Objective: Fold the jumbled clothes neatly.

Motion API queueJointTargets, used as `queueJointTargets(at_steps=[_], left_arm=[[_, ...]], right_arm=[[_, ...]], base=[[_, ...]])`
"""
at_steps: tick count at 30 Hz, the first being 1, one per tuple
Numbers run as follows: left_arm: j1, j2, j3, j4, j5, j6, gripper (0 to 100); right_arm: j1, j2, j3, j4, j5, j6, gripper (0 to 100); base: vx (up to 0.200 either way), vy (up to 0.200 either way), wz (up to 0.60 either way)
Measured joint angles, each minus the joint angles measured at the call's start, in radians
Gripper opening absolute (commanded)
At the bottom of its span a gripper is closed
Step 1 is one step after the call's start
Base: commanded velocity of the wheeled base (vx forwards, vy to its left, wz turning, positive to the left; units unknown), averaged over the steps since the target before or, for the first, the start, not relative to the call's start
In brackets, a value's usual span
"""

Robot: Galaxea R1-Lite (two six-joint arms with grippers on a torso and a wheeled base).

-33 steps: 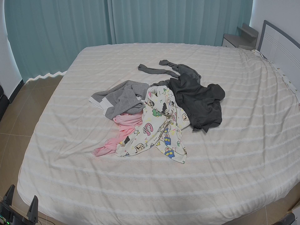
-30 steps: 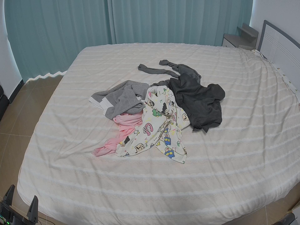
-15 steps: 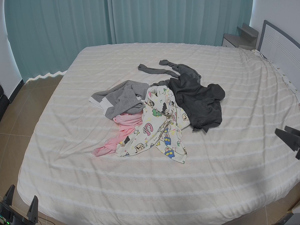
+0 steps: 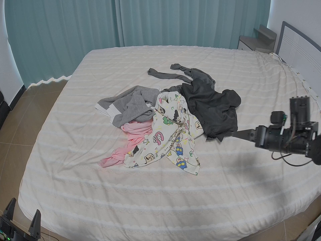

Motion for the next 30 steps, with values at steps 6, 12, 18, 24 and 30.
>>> queueJointTargets(at_steps=[6,12,18,24,30], left_arm=[[0.000,0.000,0.000,0.000,0.000,-0.002,100],[0.000,0.000,0.000,0.000,0.000,-0.010,100],[0.000,0.000,0.000,0.000,0.000,-0.019,100],[0.000,0.000,0.000,0.000,0.000,-0.020,100],[0.000,0.000,0.000,0.000,0.000,-0.019,100]], right_arm=[[0.063,0.306,-0.140,-0.035,-0.047,0.048,100],[0.136,0.590,-0.321,-0.047,-0.093,0.095,100],[0.200,0.742,-0.426,-0.056,-0.120,0.120,100],[0.212,0.790,-0.456,-0.060,-0.128,0.119,100],[0.211,0.805,-0.489,-0.060,-0.162,0.119,100]], base=[[0.000,0.000,0.00],[0.000,0.000,0.00],[0.000,0.000,0.00],[0.000,0.000,0.00],[0.000,0.000,0.00]])
